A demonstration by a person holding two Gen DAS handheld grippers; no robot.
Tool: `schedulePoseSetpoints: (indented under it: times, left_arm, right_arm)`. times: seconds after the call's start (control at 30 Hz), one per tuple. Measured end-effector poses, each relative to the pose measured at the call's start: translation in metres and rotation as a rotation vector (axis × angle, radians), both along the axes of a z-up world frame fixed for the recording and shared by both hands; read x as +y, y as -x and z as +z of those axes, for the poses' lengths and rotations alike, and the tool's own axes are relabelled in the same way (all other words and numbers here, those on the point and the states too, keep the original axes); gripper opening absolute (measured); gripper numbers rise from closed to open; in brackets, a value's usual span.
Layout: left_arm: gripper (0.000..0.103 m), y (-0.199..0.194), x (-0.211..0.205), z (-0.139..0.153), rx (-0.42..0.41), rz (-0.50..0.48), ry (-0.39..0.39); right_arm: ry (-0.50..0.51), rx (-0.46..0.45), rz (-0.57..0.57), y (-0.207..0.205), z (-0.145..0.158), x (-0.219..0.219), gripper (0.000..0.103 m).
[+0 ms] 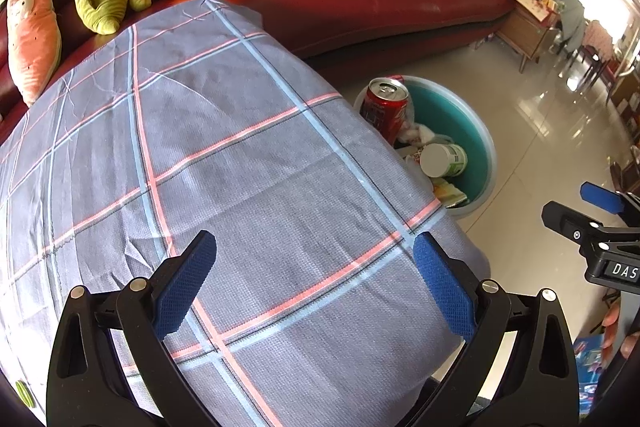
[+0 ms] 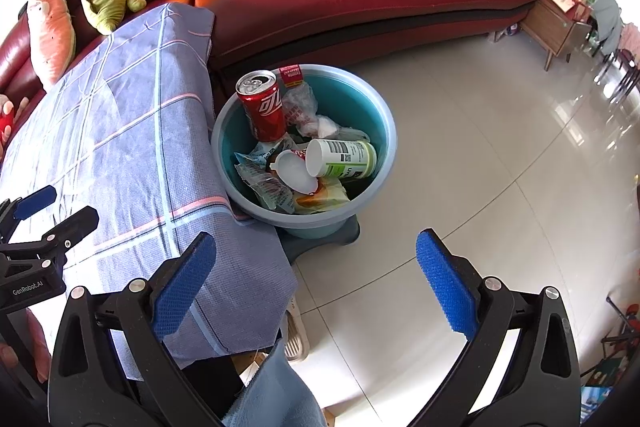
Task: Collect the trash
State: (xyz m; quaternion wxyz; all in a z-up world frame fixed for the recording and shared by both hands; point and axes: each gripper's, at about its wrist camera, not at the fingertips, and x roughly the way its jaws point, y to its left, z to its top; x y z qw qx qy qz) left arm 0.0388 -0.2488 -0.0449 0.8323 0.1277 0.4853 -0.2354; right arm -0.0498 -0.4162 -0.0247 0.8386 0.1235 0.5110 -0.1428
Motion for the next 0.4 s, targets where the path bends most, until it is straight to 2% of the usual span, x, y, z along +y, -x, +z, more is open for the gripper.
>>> schedulePoseSetpoints:
  times: [0.4]
  left_arm:
    - [0.099, -0.0049, 0.0005, -0.0084, 0.032, 0.017, -0.014]
  right_arm:
    - [0.015, -0.008, -0.006, -0.0024, 0.0012, -0.0029, 0.096]
